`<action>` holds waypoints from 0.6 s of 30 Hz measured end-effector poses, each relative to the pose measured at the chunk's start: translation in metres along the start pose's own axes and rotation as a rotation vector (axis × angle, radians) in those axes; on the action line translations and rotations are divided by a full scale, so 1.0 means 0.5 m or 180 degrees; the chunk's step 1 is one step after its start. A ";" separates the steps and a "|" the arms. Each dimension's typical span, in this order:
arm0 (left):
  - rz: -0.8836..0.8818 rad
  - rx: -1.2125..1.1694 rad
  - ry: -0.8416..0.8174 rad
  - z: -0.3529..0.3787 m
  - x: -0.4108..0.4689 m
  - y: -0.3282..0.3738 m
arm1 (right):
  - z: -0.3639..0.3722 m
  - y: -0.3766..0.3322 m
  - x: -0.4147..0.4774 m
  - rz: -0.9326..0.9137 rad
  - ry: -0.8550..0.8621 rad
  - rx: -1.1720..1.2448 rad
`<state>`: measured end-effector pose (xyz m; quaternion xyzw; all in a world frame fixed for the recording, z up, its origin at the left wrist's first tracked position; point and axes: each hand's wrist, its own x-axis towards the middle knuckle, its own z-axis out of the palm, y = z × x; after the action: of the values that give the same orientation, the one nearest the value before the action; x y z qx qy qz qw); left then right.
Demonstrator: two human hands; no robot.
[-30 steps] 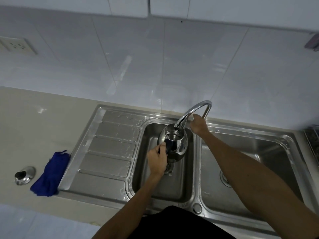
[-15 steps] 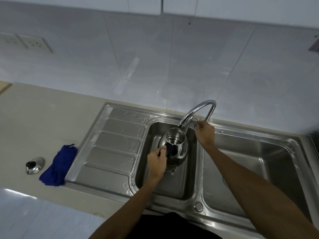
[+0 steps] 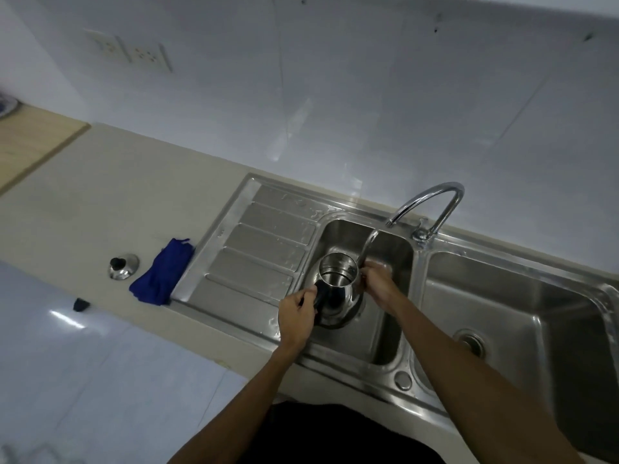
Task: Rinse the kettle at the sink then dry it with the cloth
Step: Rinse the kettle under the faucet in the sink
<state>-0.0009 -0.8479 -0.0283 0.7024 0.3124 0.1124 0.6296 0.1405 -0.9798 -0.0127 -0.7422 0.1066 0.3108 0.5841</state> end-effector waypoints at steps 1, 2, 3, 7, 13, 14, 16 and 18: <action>0.0042 0.0019 0.0030 -0.019 -0.003 -0.002 | 0.017 0.000 -0.009 -0.0011 0.0032 0.0070; 0.0102 0.0033 0.0054 -0.039 -0.004 -0.003 | 0.032 -0.001 -0.018 -0.0010 0.0058 0.0116; 0.0179 0.0044 0.0063 -0.060 -0.004 -0.004 | 0.048 -0.002 -0.026 -0.0011 0.0091 0.0138; 0.0438 0.0083 -0.0011 -0.153 0.002 0.001 | 0.120 -0.013 -0.059 -0.0054 0.0199 0.0167; 0.0533 0.0062 -0.0376 -0.349 0.036 0.002 | 0.292 -0.030 -0.102 -0.0042 0.0365 0.0424; 0.0552 0.0057 -0.0483 -0.386 0.045 0.002 | 0.323 -0.033 -0.109 -0.0014 0.0413 0.0467; 0.0674 0.0188 -0.0634 -0.460 0.066 0.001 | 0.384 -0.041 -0.119 0.0015 0.0496 0.0494; 0.0769 0.0343 -0.0755 -0.533 0.088 0.002 | 0.447 -0.050 -0.125 0.0004 0.0509 0.0557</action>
<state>-0.1131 -0.6054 0.0106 0.7759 0.1548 0.0868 0.6053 0.0292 -0.7766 0.0160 -0.7107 0.1800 0.2405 0.6362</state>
